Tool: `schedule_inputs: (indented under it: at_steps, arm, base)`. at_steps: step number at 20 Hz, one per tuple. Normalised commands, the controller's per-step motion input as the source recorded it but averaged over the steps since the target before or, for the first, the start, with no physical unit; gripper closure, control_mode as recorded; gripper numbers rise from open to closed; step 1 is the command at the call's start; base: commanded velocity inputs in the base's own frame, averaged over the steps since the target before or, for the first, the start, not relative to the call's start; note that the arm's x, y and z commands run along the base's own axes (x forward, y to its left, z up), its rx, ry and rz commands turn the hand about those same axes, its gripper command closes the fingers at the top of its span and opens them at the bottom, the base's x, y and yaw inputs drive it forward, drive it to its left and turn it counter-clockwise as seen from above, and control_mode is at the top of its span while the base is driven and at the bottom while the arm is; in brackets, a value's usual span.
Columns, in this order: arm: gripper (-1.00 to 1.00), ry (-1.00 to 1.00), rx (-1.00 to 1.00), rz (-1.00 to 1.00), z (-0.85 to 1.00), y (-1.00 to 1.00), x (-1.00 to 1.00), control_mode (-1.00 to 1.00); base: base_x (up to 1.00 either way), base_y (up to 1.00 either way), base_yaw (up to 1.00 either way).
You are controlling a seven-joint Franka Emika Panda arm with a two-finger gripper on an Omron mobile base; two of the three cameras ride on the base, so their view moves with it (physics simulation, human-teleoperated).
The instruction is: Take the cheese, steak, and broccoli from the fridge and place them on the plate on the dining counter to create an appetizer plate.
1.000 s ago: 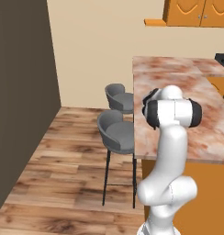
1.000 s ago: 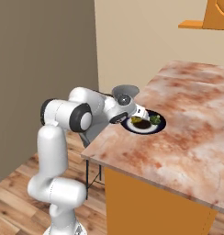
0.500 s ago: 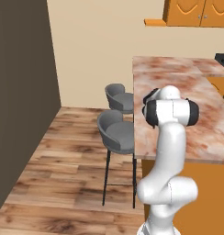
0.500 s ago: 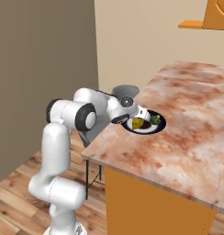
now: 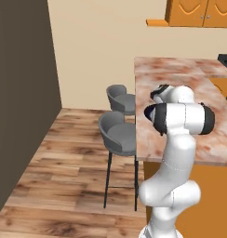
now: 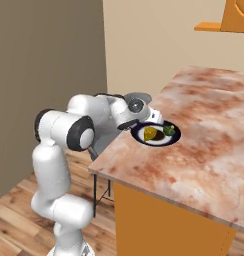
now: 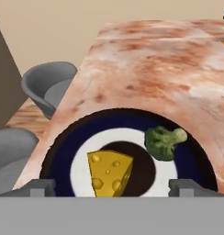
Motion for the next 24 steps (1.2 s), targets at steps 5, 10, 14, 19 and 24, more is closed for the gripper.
schedule_inputs:
  at_steps: [5, 10, 14, 19, 24]
  arm:
    - [-1.00, 0.00, 0.00, 0.00, 1.00, 0.21, -0.65, -1.00]
    - [-1.00, 0.15, 0.00, 0.00, 1.00, 0.35, -0.74, -1.00]
    - [-1.00, 0.28, 0.00, 0.00, 1.00, 0.43, -0.46, -1.00]
    - [-1.00, 0.28, 0.06, 0.00, 1.00, 0.36, -0.30, -1.00]
    - [-1.00, 0.22, 0.12, 0.00, 0.92, 0.23, -0.75, -1.00]
  base:
    - [0.00, 0.00, 0.00]
    - [0.00, 0.00, 0.00]
    - [0.00, 0.00, 0.00]
    - [0.00, 0.00, 0.00]
    - [0.00, 0.00, 0.00]
